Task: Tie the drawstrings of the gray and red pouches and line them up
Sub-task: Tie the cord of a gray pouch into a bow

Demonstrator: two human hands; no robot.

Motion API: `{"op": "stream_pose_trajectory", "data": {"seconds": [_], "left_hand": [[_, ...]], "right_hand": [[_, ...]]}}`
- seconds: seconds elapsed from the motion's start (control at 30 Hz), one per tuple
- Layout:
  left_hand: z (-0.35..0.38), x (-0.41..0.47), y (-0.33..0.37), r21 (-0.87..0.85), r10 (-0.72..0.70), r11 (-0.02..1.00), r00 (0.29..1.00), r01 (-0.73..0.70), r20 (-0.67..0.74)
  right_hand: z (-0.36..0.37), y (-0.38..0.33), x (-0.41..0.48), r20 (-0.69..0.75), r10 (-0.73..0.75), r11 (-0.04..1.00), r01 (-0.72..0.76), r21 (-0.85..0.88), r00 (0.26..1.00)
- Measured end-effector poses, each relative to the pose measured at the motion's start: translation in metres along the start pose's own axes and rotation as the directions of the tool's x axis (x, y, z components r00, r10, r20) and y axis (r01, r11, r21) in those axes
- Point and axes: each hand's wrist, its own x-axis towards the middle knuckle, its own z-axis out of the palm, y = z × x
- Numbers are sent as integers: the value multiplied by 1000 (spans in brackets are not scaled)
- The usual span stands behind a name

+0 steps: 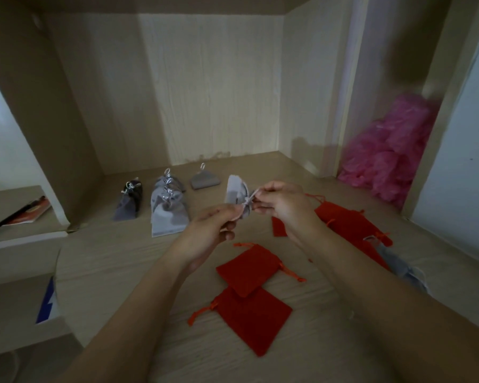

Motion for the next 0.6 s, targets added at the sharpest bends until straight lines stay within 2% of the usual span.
{"op": "stream_pose_trajectory", "data": {"seconds": [0.13,0.27,0.37,0.43,0.5,0.53,0.6], "left_hand": [[-1,-1,3,218,-32,975,998,43,-56],[-11,-3,6,358,-21,931,992,66,-128],[-16,1,11,555,180,831,958,-28,-221],[-18,3,16,651,235,750,967,-117,-97],[-19,7,21,714,168,681,984,-161,62],[-21,10,21,733,133,661,986,-164,100],[-26,16,22,713,77,691,993,-118,90]], "right_hand": [[5,8,-2,19,-13,1000,13,1,1000],[1,-1,-2,116,3,998,-10,59,993],[-8,-9,-1,200,-4,1000,0,22,980],[-11,-10,-2,250,-12,998,26,-51,968],[-11,-8,-2,273,-9,992,44,-122,962],[-11,-6,-2,272,-6,991,42,-125,962],[-13,-1,2,228,4,996,17,-91,974]]}}
